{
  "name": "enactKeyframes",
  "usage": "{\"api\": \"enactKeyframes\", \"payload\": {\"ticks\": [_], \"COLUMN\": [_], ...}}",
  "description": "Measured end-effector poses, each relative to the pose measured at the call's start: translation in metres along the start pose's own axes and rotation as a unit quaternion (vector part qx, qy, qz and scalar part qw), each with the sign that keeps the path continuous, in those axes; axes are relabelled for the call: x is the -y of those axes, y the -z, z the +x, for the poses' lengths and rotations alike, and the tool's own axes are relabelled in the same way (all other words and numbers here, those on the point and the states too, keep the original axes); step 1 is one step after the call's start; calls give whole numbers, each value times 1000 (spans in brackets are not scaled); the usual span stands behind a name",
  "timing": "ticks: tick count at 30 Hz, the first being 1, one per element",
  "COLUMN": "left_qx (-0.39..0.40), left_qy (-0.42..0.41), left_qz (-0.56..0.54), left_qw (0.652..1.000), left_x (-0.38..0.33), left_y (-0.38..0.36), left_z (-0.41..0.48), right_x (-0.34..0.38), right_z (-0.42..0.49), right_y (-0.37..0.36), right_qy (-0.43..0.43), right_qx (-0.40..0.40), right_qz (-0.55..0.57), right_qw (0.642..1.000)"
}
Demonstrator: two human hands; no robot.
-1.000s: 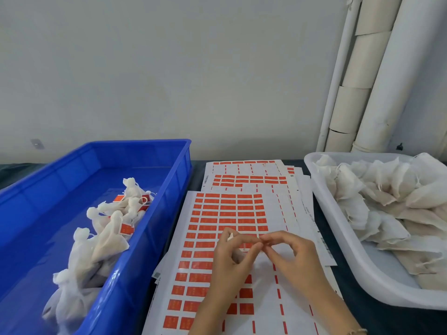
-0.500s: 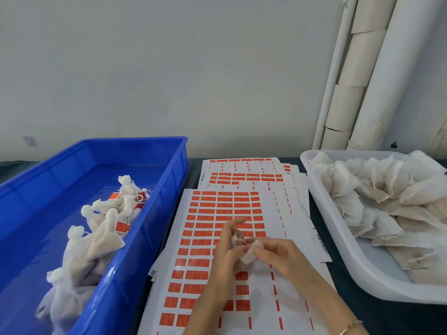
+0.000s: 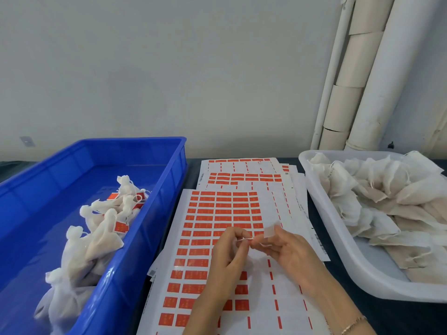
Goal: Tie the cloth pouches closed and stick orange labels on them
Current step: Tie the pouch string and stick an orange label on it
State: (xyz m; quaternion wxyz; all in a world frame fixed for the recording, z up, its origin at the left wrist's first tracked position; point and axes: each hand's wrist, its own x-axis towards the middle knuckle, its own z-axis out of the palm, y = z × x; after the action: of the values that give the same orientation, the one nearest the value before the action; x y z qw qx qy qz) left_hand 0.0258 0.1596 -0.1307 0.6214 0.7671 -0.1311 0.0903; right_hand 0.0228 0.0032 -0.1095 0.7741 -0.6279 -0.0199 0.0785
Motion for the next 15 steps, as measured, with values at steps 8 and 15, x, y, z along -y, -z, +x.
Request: {"api": "enactKeyframes", "payload": {"ticks": [8,15], "left_qx": [-17,-30], "left_qy": [-17,-20], "left_qz": [41,52], "left_qw": [999,998], "left_x": [1,-1], "left_y": [0,0], "left_z": [0,1], "right_x": [0,0], "right_z": [3,6], "right_y": [4,9], "right_qy": [-6,7], "right_qx": [7,-73], "right_qz": [37,59], "right_qw": [999,996]}}
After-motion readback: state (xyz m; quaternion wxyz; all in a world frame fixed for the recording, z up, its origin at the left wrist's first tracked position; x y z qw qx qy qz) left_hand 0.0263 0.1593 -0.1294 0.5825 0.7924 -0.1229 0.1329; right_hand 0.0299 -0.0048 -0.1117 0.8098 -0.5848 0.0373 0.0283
